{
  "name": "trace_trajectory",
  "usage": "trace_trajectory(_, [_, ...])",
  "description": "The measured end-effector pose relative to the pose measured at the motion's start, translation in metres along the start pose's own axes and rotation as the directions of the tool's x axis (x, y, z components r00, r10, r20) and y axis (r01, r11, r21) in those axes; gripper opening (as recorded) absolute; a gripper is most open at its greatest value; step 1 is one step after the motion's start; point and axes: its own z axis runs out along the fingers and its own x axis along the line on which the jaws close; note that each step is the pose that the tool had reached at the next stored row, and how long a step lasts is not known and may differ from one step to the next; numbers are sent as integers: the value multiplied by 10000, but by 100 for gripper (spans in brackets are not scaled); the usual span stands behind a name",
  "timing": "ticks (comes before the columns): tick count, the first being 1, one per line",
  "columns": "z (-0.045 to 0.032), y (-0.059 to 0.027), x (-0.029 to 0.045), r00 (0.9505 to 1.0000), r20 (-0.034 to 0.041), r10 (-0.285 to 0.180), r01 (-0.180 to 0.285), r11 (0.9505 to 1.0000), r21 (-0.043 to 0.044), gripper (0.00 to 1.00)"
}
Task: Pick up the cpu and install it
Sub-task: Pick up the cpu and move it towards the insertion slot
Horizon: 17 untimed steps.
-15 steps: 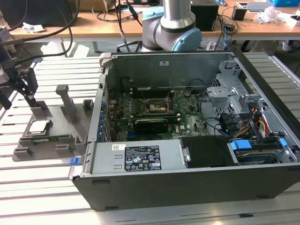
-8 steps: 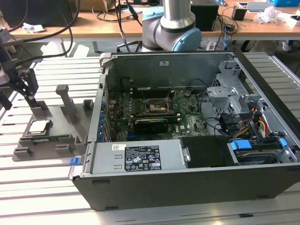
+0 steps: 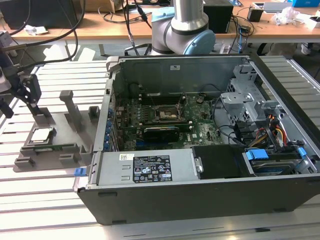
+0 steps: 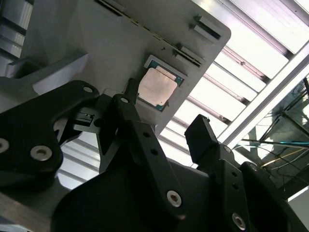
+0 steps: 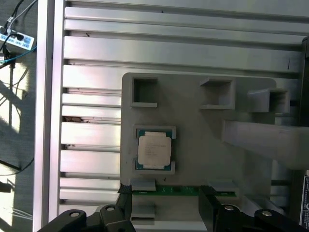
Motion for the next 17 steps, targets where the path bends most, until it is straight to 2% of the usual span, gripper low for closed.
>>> trace_trajectory(17, [52, 2, 1, 10000, 0, 0, 0, 10000, 0, 66])
